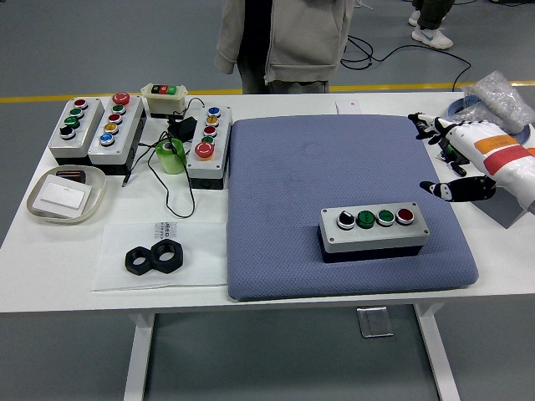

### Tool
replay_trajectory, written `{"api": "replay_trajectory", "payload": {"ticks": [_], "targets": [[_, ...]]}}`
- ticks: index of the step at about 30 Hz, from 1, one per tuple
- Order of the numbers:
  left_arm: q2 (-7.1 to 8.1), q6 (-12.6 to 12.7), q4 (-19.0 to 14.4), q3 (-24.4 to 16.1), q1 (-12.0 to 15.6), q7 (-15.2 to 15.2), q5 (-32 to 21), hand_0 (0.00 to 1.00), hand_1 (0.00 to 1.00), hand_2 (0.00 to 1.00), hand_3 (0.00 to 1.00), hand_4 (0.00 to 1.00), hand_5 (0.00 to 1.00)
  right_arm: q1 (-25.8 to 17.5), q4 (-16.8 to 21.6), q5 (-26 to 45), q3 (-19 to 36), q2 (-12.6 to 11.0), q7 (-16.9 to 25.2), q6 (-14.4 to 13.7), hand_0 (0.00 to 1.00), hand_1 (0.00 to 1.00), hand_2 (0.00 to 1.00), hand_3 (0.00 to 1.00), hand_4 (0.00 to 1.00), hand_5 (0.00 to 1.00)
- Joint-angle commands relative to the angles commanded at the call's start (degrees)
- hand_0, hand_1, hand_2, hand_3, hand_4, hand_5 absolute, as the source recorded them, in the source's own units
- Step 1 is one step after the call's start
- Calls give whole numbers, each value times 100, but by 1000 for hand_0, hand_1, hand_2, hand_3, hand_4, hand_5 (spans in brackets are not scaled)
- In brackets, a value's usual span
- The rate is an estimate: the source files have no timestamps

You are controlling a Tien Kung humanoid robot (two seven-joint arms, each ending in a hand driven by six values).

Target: Pick up the button,place it on the desk,press the button,press the button

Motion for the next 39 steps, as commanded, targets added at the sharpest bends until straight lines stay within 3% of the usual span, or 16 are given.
{"api": "replay_trajectory", "payload": {"ticks": [1, 4, 6, 7, 11, 19, 39], "targets": [[0, -1, -1, 5, 0, -2, -7, 743, 828, 869, 828, 631, 998, -58, 17, -21, 27, -26, -48, 221, 385, 232, 340, 764, 547, 2], [-2, -1, -1, 11, 0, -4, -14, 743, 828, 869, 828, 631, 998, -186, 26, -41, 55, -56, -161, 696, 385, 232, 340, 764, 547, 2], [-4, 0, -2, 12, 0, -3, -14, 743, 828, 869, 828, 631, 998, -229, 19, -66, 52, -56, -202, 845, 385, 232, 340, 764, 547, 2], [-4, 0, -2, 13, 0, -2, -13, 744, 827, 869, 828, 630, 998, -243, 17, -81, 50, -55, -217, 887, 359, 184, 299, 765, 618, 2], [-9, 2, -2, 10, -1, -1, -8, 744, 827, 869, 828, 630, 998, -286, 9, -129, 41, -58, -286, 1106, 359, 184, 299, 765, 618, 2], [-9, 4, 0, -10, 11, 4, 24, 748, 827, 869, 828, 630, 998, -445, 164, -126, 122, -105, -244, 1257, 317, 139, 244, 764, 545, 2], [-2, -2, -8, 3, -4, 6, 22, 749, 827, 869, 828, 630, 998, -355, 114, -183, -178, 10, -319, 1356, 316, 136, 242, 761, 563, 2]]}}
